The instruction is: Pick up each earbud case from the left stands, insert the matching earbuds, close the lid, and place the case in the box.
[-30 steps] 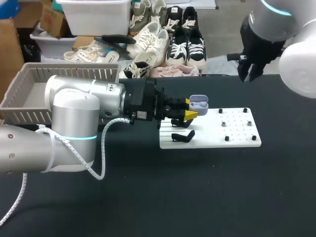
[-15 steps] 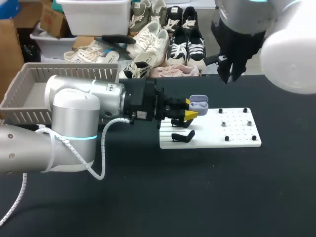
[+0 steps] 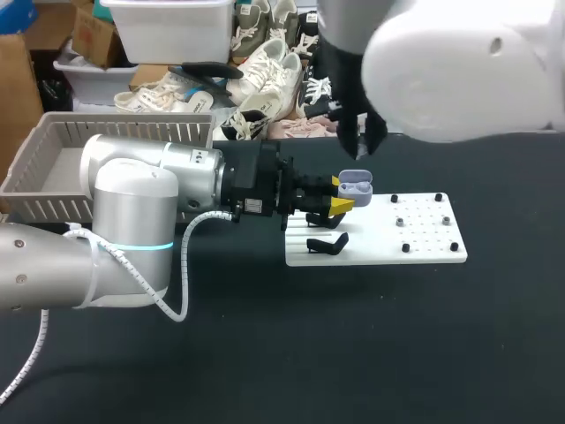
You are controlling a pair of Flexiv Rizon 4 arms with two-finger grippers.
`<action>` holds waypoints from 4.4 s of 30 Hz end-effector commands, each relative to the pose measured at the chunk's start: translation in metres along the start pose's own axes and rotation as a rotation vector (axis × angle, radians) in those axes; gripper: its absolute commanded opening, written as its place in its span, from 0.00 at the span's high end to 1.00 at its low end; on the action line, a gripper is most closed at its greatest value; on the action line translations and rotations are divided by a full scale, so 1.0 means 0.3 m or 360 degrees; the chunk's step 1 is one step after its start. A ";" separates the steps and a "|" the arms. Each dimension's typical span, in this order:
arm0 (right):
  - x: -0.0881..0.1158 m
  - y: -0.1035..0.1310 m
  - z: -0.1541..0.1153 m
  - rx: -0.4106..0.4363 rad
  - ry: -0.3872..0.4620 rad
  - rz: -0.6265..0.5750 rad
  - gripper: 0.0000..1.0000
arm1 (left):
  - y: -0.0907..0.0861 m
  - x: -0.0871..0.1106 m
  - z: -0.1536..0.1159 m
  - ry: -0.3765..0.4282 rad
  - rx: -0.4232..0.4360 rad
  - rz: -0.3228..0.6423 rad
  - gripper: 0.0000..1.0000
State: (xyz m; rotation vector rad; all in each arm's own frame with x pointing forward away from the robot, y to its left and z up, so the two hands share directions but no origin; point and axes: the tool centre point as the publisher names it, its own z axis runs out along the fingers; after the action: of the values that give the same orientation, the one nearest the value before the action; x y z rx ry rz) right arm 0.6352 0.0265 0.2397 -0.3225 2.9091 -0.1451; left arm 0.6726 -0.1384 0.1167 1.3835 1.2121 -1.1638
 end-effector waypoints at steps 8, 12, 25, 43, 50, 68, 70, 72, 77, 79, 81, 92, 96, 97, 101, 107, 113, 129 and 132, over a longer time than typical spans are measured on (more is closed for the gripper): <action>0.032 0.050 0.008 0.0047 0.0096 0.0167 1.00 | -0.001 0.002 0.000 -0.0002 -0.0002 0.0002 1.00; 0.034 0.052 0.013 0.0044 0.0090 0.0218 1.00 | -0.001 0.002 0.000 -0.0002 -0.0002 0.0002 1.00; 0.034 0.052 0.013 0.0044 0.0090 0.0218 1.00 | -0.001 0.002 0.000 -0.0002 -0.0002 0.0002 1.00; -0.003 0.097 0.082 -0.0013 0.0174 0.0190 1.00 | -0.001 0.002 0.000 -0.0002 -0.0002 0.0002 1.00; -0.009 0.085 0.103 -0.0041 0.0169 0.0173 1.00 | -0.001 0.002 0.000 -0.0002 -0.0002 0.0002 1.00; 0.005 0.032 0.147 -0.0121 0.0128 0.0159 1.00 | -0.001 0.002 0.000 -0.0002 -0.0002 0.0002 1.00; 0.003 0.031 0.149 -0.0137 0.0120 0.0138 1.00 | -0.001 0.002 0.000 -0.0002 -0.0002 0.0002 1.00; 0.001 0.031 0.151 -0.0144 0.0116 0.0120 1.00 | -0.001 0.002 0.000 -0.0002 -0.0002 0.0002 1.00; -0.016 0.034 0.163 -0.0148 0.0116 0.0096 1.00 | -0.001 0.002 0.000 -0.0002 -0.0002 0.0002 1.00; -0.021 0.033 0.168 -0.0151 0.0117 0.0091 1.00 | -0.001 0.002 0.000 -0.0002 -0.0002 0.0002 1.00; -0.025 0.033 0.172 -0.0153 0.0118 0.0085 1.00 | -0.001 0.002 0.000 -0.0002 -0.0002 0.0002 1.00; -0.039 0.029 0.199 -0.0167 0.0124 0.0071 1.00 | -0.001 0.002 0.000 -0.0002 -0.0002 0.0002 1.00; -0.041 0.027 0.203 -0.0174 0.0121 0.0077 1.00 | -0.001 0.002 0.000 -0.0002 -0.0002 0.0002 1.00; -0.041 0.027 0.204 -0.0175 0.0121 0.0077 1.00 | -0.001 0.002 0.000 -0.0002 -0.0002 0.0002 1.00; -0.041 0.032 0.211 -0.0182 0.0123 0.0077 1.00 | -0.001 0.002 0.000 -0.0002 -0.0002 0.0002 1.00; -0.040 0.036 0.217 -0.0185 0.0129 0.0076 1.00 | -0.001 0.002 0.000 -0.0002 -0.0002 0.0002 1.00; -0.041 0.035 0.231 -0.0183 0.0138 0.0083 1.00 | -0.001 0.002 0.000 -0.0002 -0.0002 0.0002 1.00; -0.053 0.035 0.250 -0.0189 0.0150 0.0094 1.00 | -0.001 0.002 0.000 -0.0002 -0.0002 0.0002 1.00; -0.054 0.035 0.258 -0.0185 0.0155 0.0095 1.00 | -0.001 0.002 0.000 -0.0002 -0.0002 0.0002 1.00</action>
State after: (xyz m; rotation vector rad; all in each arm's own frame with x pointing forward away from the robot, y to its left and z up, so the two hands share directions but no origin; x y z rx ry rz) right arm 0.6639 0.0334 0.1678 -0.2562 3.0234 0.0229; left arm 0.6726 -0.1384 0.1167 1.3835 1.2122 -1.1637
